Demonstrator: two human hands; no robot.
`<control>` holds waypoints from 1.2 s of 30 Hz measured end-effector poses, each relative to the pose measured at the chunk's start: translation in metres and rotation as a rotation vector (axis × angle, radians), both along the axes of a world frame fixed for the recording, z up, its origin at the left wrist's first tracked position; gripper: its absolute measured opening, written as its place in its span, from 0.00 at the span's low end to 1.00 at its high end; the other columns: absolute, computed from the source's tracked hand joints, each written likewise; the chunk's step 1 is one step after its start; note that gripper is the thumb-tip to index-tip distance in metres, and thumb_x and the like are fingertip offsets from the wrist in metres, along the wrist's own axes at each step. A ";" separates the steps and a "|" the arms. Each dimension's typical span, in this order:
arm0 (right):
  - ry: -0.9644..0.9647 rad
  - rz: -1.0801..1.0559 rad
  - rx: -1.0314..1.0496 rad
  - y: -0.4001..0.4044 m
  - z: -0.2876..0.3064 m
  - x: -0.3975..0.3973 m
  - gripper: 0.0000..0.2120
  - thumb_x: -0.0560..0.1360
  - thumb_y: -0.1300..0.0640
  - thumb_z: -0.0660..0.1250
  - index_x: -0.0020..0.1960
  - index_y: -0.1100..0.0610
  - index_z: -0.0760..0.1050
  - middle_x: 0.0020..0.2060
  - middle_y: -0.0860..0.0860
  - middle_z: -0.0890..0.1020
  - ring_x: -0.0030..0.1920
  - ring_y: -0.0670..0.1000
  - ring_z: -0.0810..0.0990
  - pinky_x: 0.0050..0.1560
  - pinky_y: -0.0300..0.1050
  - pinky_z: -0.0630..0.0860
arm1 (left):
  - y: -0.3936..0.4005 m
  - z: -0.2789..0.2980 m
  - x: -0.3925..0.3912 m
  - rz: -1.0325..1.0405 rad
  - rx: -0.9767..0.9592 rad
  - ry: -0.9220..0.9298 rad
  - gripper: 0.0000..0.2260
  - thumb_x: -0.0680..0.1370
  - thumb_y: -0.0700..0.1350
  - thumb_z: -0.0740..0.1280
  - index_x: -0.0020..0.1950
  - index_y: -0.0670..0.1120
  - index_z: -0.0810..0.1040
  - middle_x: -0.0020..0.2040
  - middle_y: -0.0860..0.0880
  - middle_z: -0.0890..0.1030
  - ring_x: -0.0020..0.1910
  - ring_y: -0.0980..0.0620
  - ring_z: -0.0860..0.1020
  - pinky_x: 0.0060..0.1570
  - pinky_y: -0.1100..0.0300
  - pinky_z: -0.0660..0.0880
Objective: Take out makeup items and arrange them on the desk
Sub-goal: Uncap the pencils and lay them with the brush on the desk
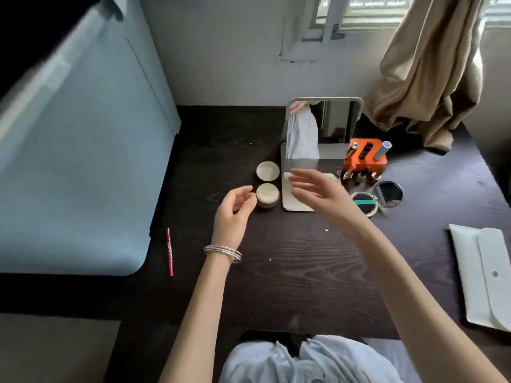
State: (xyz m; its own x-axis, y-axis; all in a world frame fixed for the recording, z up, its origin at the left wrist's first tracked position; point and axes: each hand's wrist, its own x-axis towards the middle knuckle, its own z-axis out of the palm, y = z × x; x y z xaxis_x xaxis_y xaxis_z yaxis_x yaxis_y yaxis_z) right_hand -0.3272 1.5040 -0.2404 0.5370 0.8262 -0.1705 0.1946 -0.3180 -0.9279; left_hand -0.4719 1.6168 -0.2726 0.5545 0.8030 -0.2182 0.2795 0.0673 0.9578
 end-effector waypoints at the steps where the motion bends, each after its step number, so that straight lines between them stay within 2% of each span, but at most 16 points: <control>1: 0.007 0.016 -0.004 0.007 -0.002 -0.006 0.18 0.76 0.57 0.66 0.65 0.52 0.71 0.57 0.46 0.79 0.60 0.45 0.77 0.64 0.43 0.73 | 0.004 -0.001 -0.010 0.023 -0.005 0.002 0.09 0.78 0.43 0.64 0.57 0.51 0.76 0.52 0.54 0.80 0.55 0.57 0.77 0.56 0.61 0.73; 4: 0.041 0.055 -0.013 0.027 -0.010 -0.025 0.15 0.76 0.57 0.66 0.62 0.49 0.72 0.55 0.45 0.79 0.59 0.45 0.78 0.63 0.45 0.73 | 0.016 -0.005 -0.038 0.107 -0.018 0.001 0.09 0.78 0.42 0.64 0.56 0.51 0.76 0.51 0.56 0.80 0.54 0.60 0.77 0.54 0.64 0.73; 9: 0.013 0.156 -0.046 0.057 -0.018 -0.055 0.16 0.77 0.58 0.65 0.64 0.51 0.72 0.57 0.45 0.78 0.60 0.45 0.77 0.61 0.40 0.72 | 0.033 -0.013 -0.081 0.245 -0.029 0.020 0.10 0.78 0.42 0.63 0.58 0.49 0.77 0.51 0.55 0.80 0.50 0.65 0.77 0.46 0.76 0.73; 17: 0.062 0.244 -0.113 0.088 -0.044 -0.077 0.16 0.77 0.58 0.65 0.64 0.51 0.72 0.57 0.45 0.78 0.60 0.45 0.77 0.62 0.42 0.72 | 0.049 -0.030 -0.118 0.358 -0.097 0.061 0.10 0.78 0.40 0.63 0.59 0.46 0.77 0.51 0.54 0.80 0.49 0.64 0.77 0.44 0.78 0.72; 19: 0.080 0.234 -0.135 0.093 -0.054 -0.080 0.15 0.77 0.58 0.65 0.63 0.50 0.73 0.57 0.44 0.78 0.59 0.45 0.77 0.58 0.38 0.74 | 0.050 -0.036 -0.121 0.372 -0.114 0.079 0.10 0.78 0.39 0.63 0.59 0.46 0.77 0.50 0.54 0.79 0.48 0.64 0.77 0.45 0.76 0.73; 22: 0.102 0.200 -0.214 0.099 -0.076 -0.089 0.13 0.76 0.58 0.65 0.60 0.48 0.74 0.55 0.42 0.77 0.56 0.44 0.78 0.44 0.29 0.72 | 0.051 -0.053 -0.127 0.432 -0.149 0.125 0.12 0.77 0.37 0.64 0.59 0.44 0.77 0.51 0.52 0.79 0.47 0.63 0.77 0.50 0.68 0.74; 25: 0.100 0.185 -0.315 0.102 -0.103 -0.101 0.16 0.76 0.60 0.65 0.63 0.53 0.74 0.56 0.45 0.77 0.54 0.45 0.78 0.53 0.37 0.73 | 0.049 -0.080 -0.125 0.368 -0.212 0.269 0.13 0.75 0.34 0.65 0.59 0.42 0.78 0.54 0.47 0.80 0.48 0.57 0.77 0.55 0.61 0.74; 28: 0.171 0.150 -0.410 0.099 -0.127 -0.115 0.16 0.75 0.62 0.66 0.62 0.55 0.74 0.55 0.47 0.77 0.52 0.45 0.76 0.55 0.41 0.73 | 0.042 -0.107 -0.111 0.264 -0.336 0.341 0.14 0.75 0.35 0.66 0.61 0.41 0.77 0.57 0.45 0.80 0.53 0.52 0.78 0.61 0.53 0.74; 32: 0.274 0.113 -0.500 0.095 -0.155 -0.128 0.16 0.74 0.60 0.66 0.61 0.51 0.74 0.55 0.50 0.75 0.59 0.48 0.75 0.62 0.50 0.74 | 0.043 -0.137 -0.088 0.277 -0.442 0.398 0.14 0.77 0.38 0.64 0.62 0.43 0.77 0.58 0.43 0.80 0.58 0.47 0.78 0.62 0.49 0.73; 34: 0.330 0.083 -0.499 0.098 -0.161 -0.131 0.16 0.74 0.60 0.66 0.61 0.51 0.73 0.58 0.52 0.76 0.58 0.50 0.76 0.62 0.50 0.75 | 0.045 -0.147 -0.080 0.283 -0.472 0.418 0.14 0.76 0.39 0.64 0.61 0.45 0.78 0.57 0.43 0.80 0.58 0.46 0.78 0.62 0.48 0.74; 36: 0.397 0.051 -0.481 0.100 -0.161 -0.132 0.17 0.74 0.61 0.66 0.62 0.52 0.72 0.55 0.52 0.78 0.53 0.49 0.77 0.56 0.47 0.76 | 0.044 -0.147 -0.074 0.276 -0.499 0.424 0.13 0.76 0.39 0.63 0.59 0.45 0.79 0.57 0.44 0.81 0.57 0.46 0.78 0.61 0.48 0.74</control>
State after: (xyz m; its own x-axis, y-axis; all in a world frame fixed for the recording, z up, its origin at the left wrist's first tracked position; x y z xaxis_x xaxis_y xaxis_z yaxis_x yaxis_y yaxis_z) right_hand -0.4597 1.6042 -0.4010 0.3180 0.6301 -0.7084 -0.1094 -0.7178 -0.6876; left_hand -0.5459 1.6613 -0.4194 0.1314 0.6499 -0.7486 0.5305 0.5918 0.6068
